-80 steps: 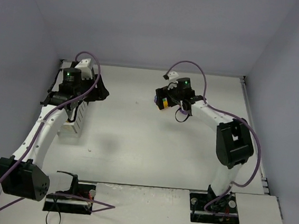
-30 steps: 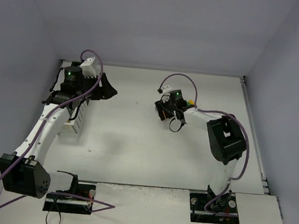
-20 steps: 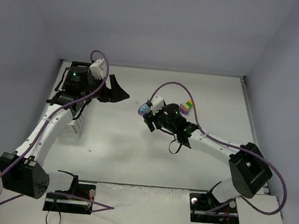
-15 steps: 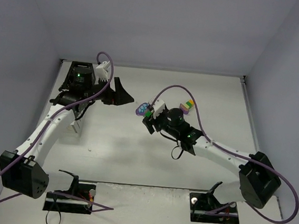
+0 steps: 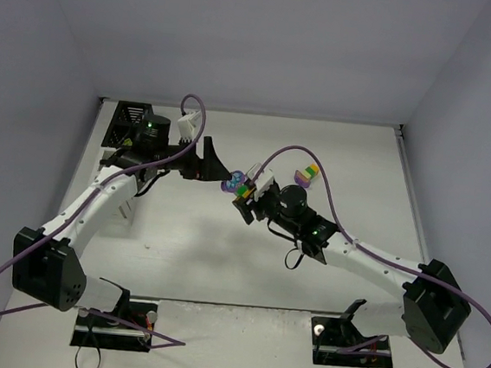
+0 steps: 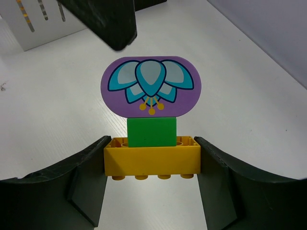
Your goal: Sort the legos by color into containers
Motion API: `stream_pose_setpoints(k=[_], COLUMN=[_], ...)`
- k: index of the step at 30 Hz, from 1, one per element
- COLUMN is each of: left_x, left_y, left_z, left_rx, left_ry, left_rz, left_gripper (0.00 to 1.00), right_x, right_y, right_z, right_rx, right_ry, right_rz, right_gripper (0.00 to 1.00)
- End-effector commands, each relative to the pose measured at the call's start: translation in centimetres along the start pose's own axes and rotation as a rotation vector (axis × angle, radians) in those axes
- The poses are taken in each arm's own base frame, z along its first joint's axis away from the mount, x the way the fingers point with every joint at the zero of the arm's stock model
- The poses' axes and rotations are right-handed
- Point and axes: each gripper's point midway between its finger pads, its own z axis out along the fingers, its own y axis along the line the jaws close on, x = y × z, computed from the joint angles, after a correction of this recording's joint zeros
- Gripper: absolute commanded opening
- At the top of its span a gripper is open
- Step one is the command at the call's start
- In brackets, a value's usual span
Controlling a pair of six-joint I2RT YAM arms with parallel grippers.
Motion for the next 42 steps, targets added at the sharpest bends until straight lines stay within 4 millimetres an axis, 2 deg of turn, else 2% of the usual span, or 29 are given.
stream_pose_setpoints(k=[1,10,13,15,17,18,21,22,25,33,42], left_x=[-1.1,0.3,0.6,0.4,0.4,0.4,0.3,0.3,0.4,0.3,0.1], left_y=[-2.7,-2.9,-3.2,-3.3,-3.2,-3.1,-3.2,-3.2,-3.3,-3.9,-3.8], left_z=[0.1,1.9,2.1,2.1,2.2,2.2,2.1,2.1,2.1,1.8,1.6], left_rx=[0.081,0.117,0.139,0.146,0.140,0.137,0.135,0.135,0.143,0.174,0.173], left_ry=[-0.013,0.053,0.065,0.058,0.057,0.056,0.050,0.049,0.054,0.055,0.047], left_rz=[0.071,0.062,0.060,0.060,0.064,0.066,0.072,0.074,0.070,0.074,0.068], left_gripper=[0.78,0.61,0.53,0.42,0.37,0.28,0.16,0.09,0.03,0.01,0.01], right_x=[-5.1,-5.0,-4.9,-4.9,-4.7,-4.6,-4.0,-3.9,-3.6,-3.3,-2.9], right_y=[-0.7,-0.3,-0.2,-0.2,-0.1,-0.1,-0.1,-0.1,-0.2,-0.5,-0.8], right_z=[-0.6,-0.7,-0.7,-0.7,-0.7,-0.7,-0.7,-0.7,-0.9,-1.4,-1.6], right_rx=[0.026,0.008,0.002,0.002,0.002,0.002,0.003,0.005,0.013,0.035,0.053], right_ry=[-0.174,-0.196,-0.198,-0.201,-0.198,-0.198,-0.189,-0.188,-0.189,-0.191,-0.187], right_rz=[-0.021,-0.005,-0.004,-0.003,-0.004,-0.004,-0.003,-0.003,-0.003,-0.005,-0.005], right_gripper=[0.03,0.04,0.04,0.04,0.04,0.04,0.04,0.04,0.03,0.02,0.01])
